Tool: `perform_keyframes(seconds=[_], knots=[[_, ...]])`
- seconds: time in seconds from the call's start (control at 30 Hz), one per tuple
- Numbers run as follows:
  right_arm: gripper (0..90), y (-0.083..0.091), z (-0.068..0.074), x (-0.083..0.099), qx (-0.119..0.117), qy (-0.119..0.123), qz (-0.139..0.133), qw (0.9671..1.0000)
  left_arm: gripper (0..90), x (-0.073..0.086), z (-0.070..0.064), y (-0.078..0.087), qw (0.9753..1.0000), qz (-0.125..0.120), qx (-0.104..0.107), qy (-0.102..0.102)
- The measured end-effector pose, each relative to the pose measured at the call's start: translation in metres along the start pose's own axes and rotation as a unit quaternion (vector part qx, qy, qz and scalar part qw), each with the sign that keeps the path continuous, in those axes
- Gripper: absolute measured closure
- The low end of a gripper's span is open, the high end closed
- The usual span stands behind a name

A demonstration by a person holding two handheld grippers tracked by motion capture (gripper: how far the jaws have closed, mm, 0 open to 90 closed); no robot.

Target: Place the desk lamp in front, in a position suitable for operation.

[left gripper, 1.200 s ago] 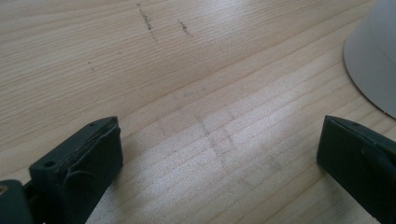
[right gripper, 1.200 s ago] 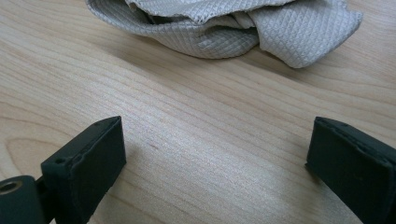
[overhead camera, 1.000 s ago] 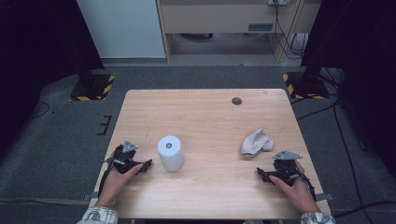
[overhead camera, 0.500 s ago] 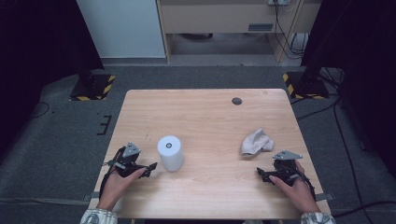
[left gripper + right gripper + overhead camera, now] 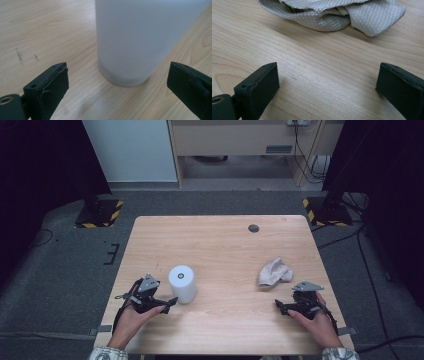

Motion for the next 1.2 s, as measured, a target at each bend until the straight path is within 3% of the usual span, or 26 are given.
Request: perform_keyframes(seconds=[0.27,0.63,0.9,1.2], knots=[[4.7,0.0,0.0,0.0,0.0,0.0,0.0,1.0,2.6,-0.014,-0.011,-0.001,0.9998,-0.015,0.008,-0.005],[4.7,0.0,0.0,0.0,0.0,0.0,0.0,1.0,2.4,-0.031,-0.006,0.001,0.9996,-0.029,0.004,-0.003],[4.7,0.0,0.0,0.0,0.0,0.0,0.0,1.0,1.8,-0.044,-0.008,0.001,0.9996,-0.023,0.005,-0.014],[4.7,0.0,0.0,0.0,0.0,0.0,0.0,1.0,1.9,-0.055,-0.012,-0.015,0.9994,-0.014,0.003,-0.03]])
Point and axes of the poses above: each handheld gripper's, and its own axes: y roughly backward along the jaws, x roughly out of its underside, z roughly to its left, the point moved 10 cm from there along -y, roughly forward along the jaws, and after that the axes turned 2 degrees about -y, right-handed, at the moved point
